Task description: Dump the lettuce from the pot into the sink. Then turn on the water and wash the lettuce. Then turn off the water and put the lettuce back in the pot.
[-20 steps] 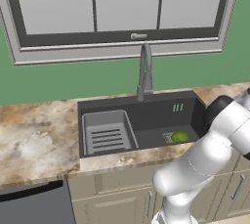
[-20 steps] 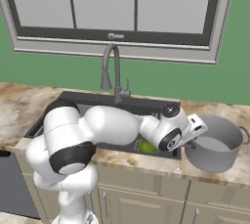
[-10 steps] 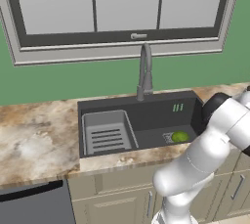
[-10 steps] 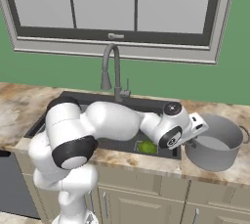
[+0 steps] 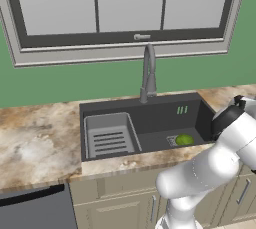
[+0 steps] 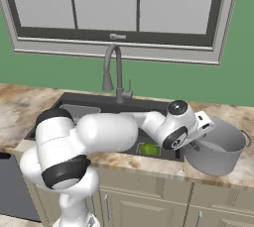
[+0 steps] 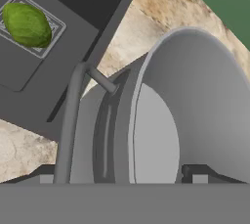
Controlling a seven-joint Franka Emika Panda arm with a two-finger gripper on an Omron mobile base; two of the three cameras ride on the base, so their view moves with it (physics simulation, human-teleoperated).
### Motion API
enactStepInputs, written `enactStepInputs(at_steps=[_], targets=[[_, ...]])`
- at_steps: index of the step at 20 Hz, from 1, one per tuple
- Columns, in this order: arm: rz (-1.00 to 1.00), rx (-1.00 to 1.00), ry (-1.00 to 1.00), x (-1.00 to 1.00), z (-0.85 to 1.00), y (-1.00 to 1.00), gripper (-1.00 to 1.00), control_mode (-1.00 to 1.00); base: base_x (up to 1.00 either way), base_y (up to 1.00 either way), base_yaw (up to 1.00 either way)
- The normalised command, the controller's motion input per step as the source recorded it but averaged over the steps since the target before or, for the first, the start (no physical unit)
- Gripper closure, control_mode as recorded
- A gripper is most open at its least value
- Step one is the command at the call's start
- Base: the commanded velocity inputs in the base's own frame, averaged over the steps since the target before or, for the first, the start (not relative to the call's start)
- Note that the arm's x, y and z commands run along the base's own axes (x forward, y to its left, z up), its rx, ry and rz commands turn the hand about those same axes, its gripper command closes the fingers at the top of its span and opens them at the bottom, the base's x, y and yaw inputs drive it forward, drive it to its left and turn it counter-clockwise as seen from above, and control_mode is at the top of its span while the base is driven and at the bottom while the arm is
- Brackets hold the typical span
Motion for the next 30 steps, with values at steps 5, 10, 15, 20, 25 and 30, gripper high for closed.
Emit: enactStepInputs(at_steps=[5, 10, 15, 20, 25, 30], targets=[[0.00, 0.00, 0.00, 0.00, 0.69, 0.07, -1.00, -1.00, 0.00, 0.00, 0.00], [0.00, 0.00, 0.00, 0.00, 0.68, 0.35, -1.00, -1.00, 0.00, 0.00, 0.00], [0.00, 0.00, 0.07, 0.11, 0.04, 0.38, -1.00, -1.00, 0.00, 0.00, 0.00], [0.00, 0.00, 0.10, 0.11, 0.00, 0.23, -1.00, -1.00, 0.00, 0.00, 0.00], [0.00, 0.02, 0.02, -0.03, 0.32, 0.23, -1.00, -1.00, 0.00, 0.00, 0.00], [0.00, 0.20, -0.01, -0.25, 0.65, 0.34, -1.00, -1.00, 0.00, 0.00, 0.00]])
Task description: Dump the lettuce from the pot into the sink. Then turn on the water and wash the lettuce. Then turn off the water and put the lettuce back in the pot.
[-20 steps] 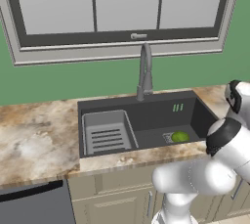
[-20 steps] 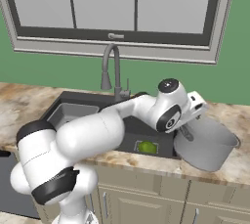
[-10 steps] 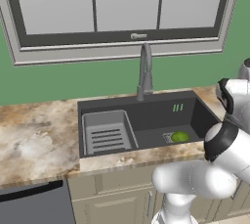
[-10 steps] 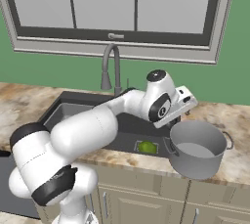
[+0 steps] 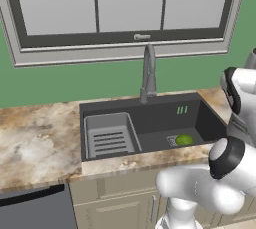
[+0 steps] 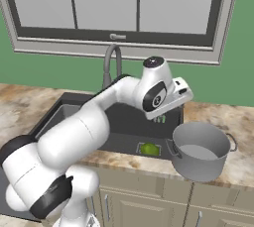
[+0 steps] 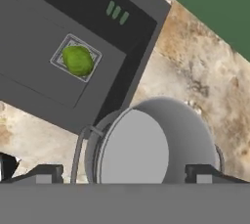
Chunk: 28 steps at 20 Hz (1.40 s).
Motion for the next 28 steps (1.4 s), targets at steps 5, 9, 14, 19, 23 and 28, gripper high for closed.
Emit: enactStepInputs(at_steps=[5, 9, 14, 19, 23, 28], targets=[[0.00, 0.23, -0.03, -0.15, 0.34, 0.40, -1.00, -1.00, 0.00, 0.00, 0.00], [0.00, 0.16, -0.06, 0.02, 0.02, 0.43, -1.00, -1.00, 0.00, 0.00, 0.00], [0.00, 0.13, -0.12, 0.20, 0.00, 0.36, -1.00, -1.00, 0.00, 0.00, 0.00], [0.00, 0.08, -0.21, 0.30, -0.01, 0.29, -1.00, -1.00, 0.00, 0.00, 0.00], [0.00, 0.04, -0.19, 0.50, -0.09, 0.33, -1.00, -1.00, 0.00, 0.00, 0.00], [0.00, 0.05, -0.09, 0.74, -0.17, 0.24, -1.00, -1.00, 0.00, 0.00, 0.00]])
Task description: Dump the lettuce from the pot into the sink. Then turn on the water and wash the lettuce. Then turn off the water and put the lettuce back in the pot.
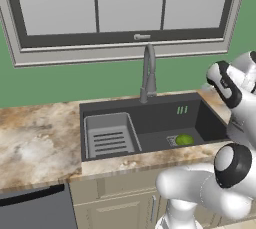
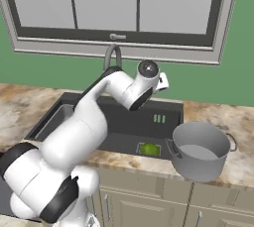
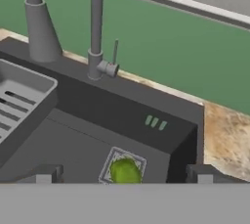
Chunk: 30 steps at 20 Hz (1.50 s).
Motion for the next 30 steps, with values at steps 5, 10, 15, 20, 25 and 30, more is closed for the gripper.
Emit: enactStepInputs(at_steps=[5, 10, 15, 20, 25, 30], targets=[[0.00, 0.10, 0.00, 0.86, -0.14, 0.21, -1.00, -1.00, 0.00, 0.00, 0.00], [0.01, 0.11, 0.00, 0.55, -0.04, 0.33, -1.00, -1.00, 0.00, 0.00, 0.00], [0.04, 0.14, 0.00, 0.44, 0.00, 0.17, -1.00, -1.00, 0.00, 0.00, 0.00], [0.06, 0.14, 0.00, 0.36, -0.07, 0.17, -1.00, -1.00, 0.00, 0.00, 0.00], [0.04, 0.10, -0.02, 0.41, -0.22, 0.22, -1.00, -1.00, 0.00, 0.00, 0.00], [0.03, 0.10, -0.01, 0.38, -0.16, 0.11, -1.00, -1.00, 0.00, 0.00, 0.00]])
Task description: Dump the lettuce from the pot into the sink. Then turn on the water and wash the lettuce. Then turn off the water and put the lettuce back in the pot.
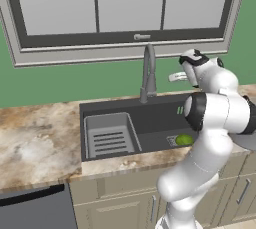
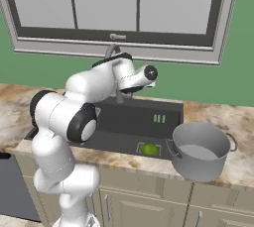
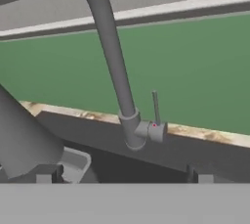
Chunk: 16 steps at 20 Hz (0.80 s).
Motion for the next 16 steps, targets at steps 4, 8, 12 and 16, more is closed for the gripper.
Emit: enactStepInputs(at_steps=[4, 8, 12, 16], targets=[[0.02, 0.09, 0.00, 0.34, -0.15, 0.07, -1.00, -1.00, 0.00, 0.00, 0.00], [0.00, 0.08, 0.00, 0.29, -0.14, 0.09, -1.00, -1.00, 0.00, 0.00, 0.00], [0.00, 0.07, 0.00, 0.24, -0.12, 0.16, -1.00, -1.00, 0.00, 0.00, 0.00], [0.00, 0.06, 0.00, 0.20, -0.14, 0.21, -1.00, -1.00, 0.00, 0.00, 0.00]])
